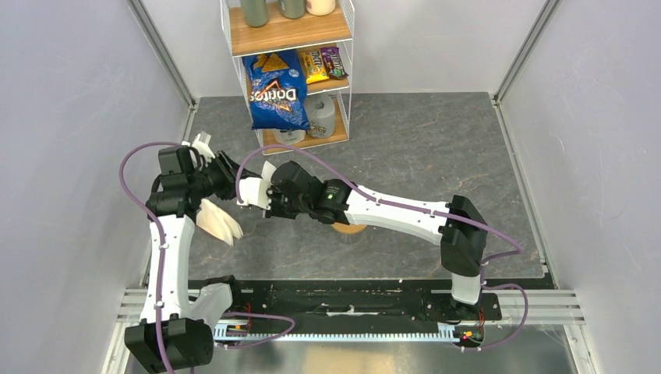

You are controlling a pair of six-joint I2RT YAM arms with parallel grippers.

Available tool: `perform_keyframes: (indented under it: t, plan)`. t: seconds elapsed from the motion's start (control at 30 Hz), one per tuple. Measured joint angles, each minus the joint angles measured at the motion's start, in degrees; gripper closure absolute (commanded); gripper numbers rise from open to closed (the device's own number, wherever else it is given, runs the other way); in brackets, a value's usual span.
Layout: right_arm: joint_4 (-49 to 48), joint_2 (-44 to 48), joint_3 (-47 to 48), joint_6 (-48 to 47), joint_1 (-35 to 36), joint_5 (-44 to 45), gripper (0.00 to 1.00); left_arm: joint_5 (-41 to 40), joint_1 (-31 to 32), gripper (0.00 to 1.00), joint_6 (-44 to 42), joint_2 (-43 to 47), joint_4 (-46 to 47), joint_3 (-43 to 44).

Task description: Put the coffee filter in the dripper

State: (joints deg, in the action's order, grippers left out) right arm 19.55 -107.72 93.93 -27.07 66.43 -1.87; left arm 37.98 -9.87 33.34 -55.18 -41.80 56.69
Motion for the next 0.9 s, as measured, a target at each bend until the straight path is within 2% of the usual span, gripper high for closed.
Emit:
perform_keyframes:
  t: [0.37, 0.9]
  plan:
    - [2.4, 0.0, 0.0, 0.0, -1.7, -3.0, 1.0, 0.0, 3.6, 0.56, -3.1, -1.3, 0.0, 0.9]
    - [2.4, 0.0, 0.0, -0.4, -2.5, -3.2, 1.0, -4.0, 4.2, 0.67, -6.1, -2.2, -2.8, 2.0]
